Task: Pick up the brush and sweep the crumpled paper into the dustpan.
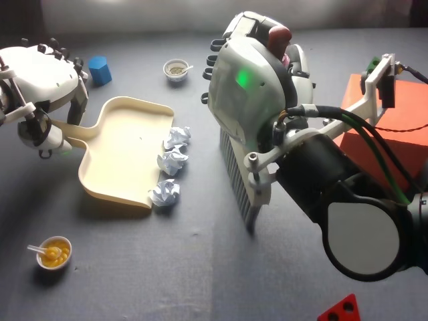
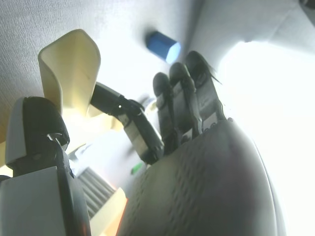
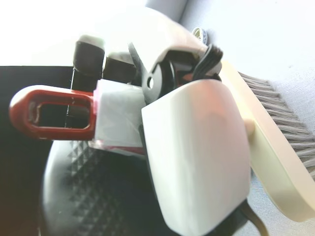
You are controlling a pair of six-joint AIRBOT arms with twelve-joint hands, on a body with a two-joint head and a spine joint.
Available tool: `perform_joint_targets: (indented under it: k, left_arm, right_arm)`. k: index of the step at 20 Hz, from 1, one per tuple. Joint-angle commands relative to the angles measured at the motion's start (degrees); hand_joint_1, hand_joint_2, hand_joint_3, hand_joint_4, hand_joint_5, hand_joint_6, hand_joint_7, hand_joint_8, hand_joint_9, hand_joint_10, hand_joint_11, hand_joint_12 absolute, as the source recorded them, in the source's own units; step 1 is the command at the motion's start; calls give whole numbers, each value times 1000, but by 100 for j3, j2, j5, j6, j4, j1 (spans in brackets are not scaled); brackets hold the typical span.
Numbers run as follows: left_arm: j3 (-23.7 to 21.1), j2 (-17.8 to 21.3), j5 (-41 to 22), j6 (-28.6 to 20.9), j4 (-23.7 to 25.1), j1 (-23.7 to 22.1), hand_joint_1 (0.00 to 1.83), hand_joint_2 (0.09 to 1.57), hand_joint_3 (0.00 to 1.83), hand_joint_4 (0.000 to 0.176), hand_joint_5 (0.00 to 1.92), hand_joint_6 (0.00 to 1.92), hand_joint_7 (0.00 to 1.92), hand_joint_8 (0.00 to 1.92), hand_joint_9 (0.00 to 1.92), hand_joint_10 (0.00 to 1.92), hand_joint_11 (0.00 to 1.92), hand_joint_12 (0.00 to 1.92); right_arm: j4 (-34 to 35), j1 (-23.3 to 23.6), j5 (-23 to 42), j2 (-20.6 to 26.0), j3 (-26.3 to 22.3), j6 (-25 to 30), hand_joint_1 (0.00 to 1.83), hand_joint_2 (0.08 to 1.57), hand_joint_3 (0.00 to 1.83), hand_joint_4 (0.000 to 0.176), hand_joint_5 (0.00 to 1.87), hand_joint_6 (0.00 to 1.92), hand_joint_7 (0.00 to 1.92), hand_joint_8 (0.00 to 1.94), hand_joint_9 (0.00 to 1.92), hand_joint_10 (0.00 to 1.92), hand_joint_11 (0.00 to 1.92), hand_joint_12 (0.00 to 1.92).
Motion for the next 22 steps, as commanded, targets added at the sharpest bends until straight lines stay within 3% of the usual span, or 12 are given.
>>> perform_joint_targets:
  k: [1, 3, 6, 7, 9, 12, 13, 14, 17, 18, 19, 22]
  left_arm:
    - [11, 89, -528, 22, 108, -70, 1064, 1113, 1, 51, 990, 965, 312, 0, 224, 0, 49, 335]
    - [11, 89, -543, 22, 103, -71, 1065, 1113, 1, 49, 989, 967, 312, 2, 228, 2, 61, 342]
    - [6, 89, -553, 22, 102, -73, 1069, 1101, 0, 58, 1014, 926, 353, 4, 264, 5, 100, 385]
    - [2, 89, -569, 22, 94, -74, 1059, 1109, 2, 70, 996, 955, 344, 1, 263, 2, 88, 386]
    - [3, 89, -582, 21, 91, -81, 1077, 1106, 0, 28, 1005, 941, 300, 1, 230, 0, 66, 373]
    - [5, 92, -587, 22, 91, -97, 1068, 1109, 1, 48, 1000, 949, 320, 5, 238, 1, 72, 370]
    - [5, 92, -588, 22, 91, -104, 1067, 1108, 0, 51, 1000, 948, 315, 2, 222, 0, 52, 360]
    - [4, 92, -588, 22, 90, -107, 1074, 1104, 0, 42, 1012, 930, 322, 2, 224, 1, 48, 350]
    - [-1, 91, -585, 24, 82, -122, 1063, 1100, 0, 78, 1017, 921, 313, 0, 194, 0, 18, 320]
    - [-2, 91, -585, 24, 78, -129, 1071, 1104, 1, 48, 1008, 935, 296, 2, 184, 1, 18, 315]
    - [-2, 91, -585, 26, 77, -137, 1050, 1112, 2, 87, 989, 965, 294, 1, 198, 4, 28, 318]
    - [-8, 91, -581, 42, 75, -152, 1055, 1104, 0, 92, 1010, 932, 310, 5, 211, 4, 42, 319]
  right_arm:
    - [-364, 70, -474, 39, -38, -99, 1375, 1147, 23, 176, 1008, 1921, 1065, 1941, 1002, 1921, 837, 1921]
    - [-150, 70, -513, 39, -44, -152, 1252, 1122, 2, 173, 997, 1921, 1058, 1941, 977, 1921, 825, 1921]
    - [8, 69, -544, 39, -49, -184, 1239, 1074, 0, 108, 930, 1921, 991, 1941, 919, 1921, 809, 1921]
    - [30, 69, -546, 39, -49, -186, 1343, 1126, 9, 115, 950, 1921, 1004, 1941, 943, 1921, 825, 1921]
    - [30, 69, -547, 39, -60, -186, 1569, 1158, 8, 143, 1006, 1921, 1058, 1941, 1009, 1921, 892, 1921]
    - [17, 69, -547, 39, -71, -186, 1592, 1151, 6, 160, 1076, 1921, 1048, 1941, 976, 1921, 879, 1921]
    - [6, 62, -547, 39, -74, -186, 1549, 777, 968, 122, 1075, 1921, 884, 1887, 790, 1921, 869, 1921]
    - [-2, 54, -547, 39, -77, -186, 1556, 646, 1251, 114, 1087, 1921, 893, 1877, 805, 1921, 883, 1921]
    - [-37, 40, -564, 39, -90, -186, 1702, 627, 1197, 114, 1147, 1921, 1105, 1938, 783, 1921, 886, 1921]
    - [-34, 32, -570, 39, -86, -186, 1639, 740, 895, 117, 1140, 1921, 1107, 1940, 972, 1921, 896, 1921]
    - [-16, 23, -570, 39, -82, -186, 1577, 624, 1251, 117, 1132, 1921, 951, 1873, 859, 1921, 904, 1921]
    - [66, 18, -594, 39, -78, -186, 1564, 587, 1358, 117, 1117, 1921, 915, 1867, 840, 1921, 917, 1921]
